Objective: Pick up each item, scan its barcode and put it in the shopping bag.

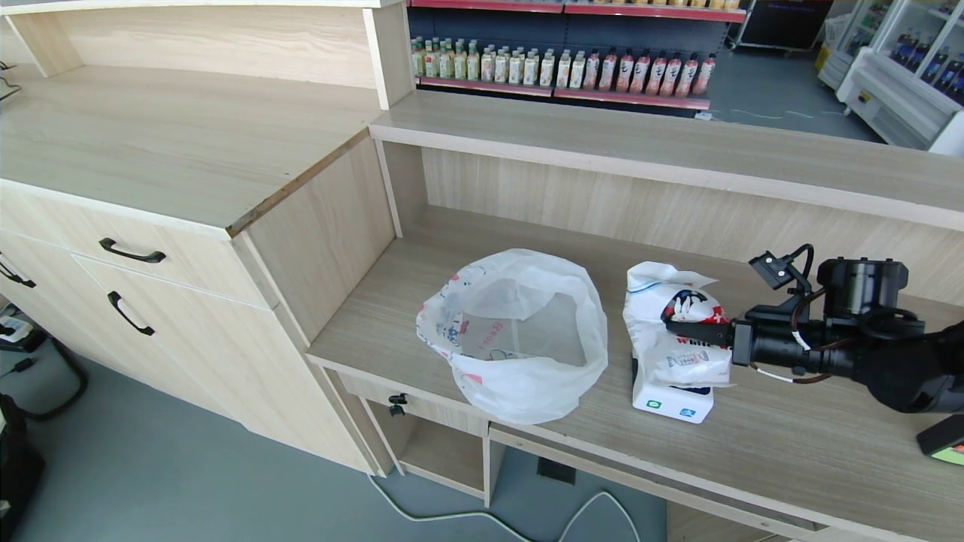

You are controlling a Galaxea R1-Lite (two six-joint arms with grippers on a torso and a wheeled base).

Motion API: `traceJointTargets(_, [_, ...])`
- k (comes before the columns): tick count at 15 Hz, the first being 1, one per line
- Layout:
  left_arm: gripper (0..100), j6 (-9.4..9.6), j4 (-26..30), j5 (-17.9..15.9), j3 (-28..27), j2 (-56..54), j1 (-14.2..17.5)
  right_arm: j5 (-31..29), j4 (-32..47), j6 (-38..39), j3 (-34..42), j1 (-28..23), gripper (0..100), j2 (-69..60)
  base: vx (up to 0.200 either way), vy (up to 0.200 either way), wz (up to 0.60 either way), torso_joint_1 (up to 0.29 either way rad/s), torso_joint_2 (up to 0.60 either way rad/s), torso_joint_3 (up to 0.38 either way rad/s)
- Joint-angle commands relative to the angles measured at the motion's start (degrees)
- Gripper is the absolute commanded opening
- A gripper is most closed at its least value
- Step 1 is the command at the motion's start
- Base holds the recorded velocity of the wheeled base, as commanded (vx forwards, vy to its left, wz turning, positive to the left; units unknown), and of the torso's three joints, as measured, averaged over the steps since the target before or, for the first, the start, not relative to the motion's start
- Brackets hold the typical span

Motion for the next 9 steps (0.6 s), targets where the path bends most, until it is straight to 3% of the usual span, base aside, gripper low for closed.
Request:
traceJointTargets(1, [100, 0.00, -0.07, -0.01, 0.00, 0.00, 0.02, 0.02, -1.40, -0.01, -0.03, 0.69, 0, 1.76, 0.000, 0.000, 0.00, 0.000, 0.00, 0.000])
traceJointTargets(9, [100, 0.00, 0.01, -0.01, 0.00, 0.00, 0.02, 0.46, -3.78, -0.01, -0.20, 2.27, 0, 0.88, 0.000, 0.000, 0.00, 0.000, 0.00, 0.000])
